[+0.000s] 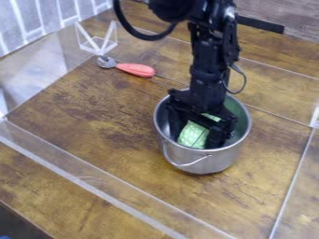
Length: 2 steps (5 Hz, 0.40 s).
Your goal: Remove the green object from the silver pot and put it on the table
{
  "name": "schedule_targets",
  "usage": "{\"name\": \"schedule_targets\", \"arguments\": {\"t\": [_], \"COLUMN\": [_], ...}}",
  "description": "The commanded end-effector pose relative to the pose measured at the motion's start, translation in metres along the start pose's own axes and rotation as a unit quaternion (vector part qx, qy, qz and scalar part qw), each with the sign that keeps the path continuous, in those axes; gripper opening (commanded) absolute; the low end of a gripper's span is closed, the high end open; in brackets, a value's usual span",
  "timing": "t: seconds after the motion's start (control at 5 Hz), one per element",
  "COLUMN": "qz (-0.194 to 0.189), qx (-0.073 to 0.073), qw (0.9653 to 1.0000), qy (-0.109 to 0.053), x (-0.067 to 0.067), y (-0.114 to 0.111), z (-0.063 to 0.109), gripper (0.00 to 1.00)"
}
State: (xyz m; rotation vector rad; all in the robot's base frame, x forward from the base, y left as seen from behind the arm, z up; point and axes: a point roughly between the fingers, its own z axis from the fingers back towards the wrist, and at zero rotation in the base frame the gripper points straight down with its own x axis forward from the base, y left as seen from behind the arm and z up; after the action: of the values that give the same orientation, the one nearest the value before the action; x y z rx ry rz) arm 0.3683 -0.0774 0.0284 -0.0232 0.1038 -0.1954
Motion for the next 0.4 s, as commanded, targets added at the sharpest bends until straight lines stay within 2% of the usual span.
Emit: {"name": "schedule_targets", "arguments": {"t": [0.0, 0.2], "qz": [-0.006, -0.014], "qx": [-0.004, -0.006], "qw": [0.9995, 0.9995], "qy": [-0.029, -0.029], "x": [0.0124, 0.0138], "y": [-0.0033, -0.0085], "z": [0.0181, 0.0213], "gripper": [0.00, 0.00]}}
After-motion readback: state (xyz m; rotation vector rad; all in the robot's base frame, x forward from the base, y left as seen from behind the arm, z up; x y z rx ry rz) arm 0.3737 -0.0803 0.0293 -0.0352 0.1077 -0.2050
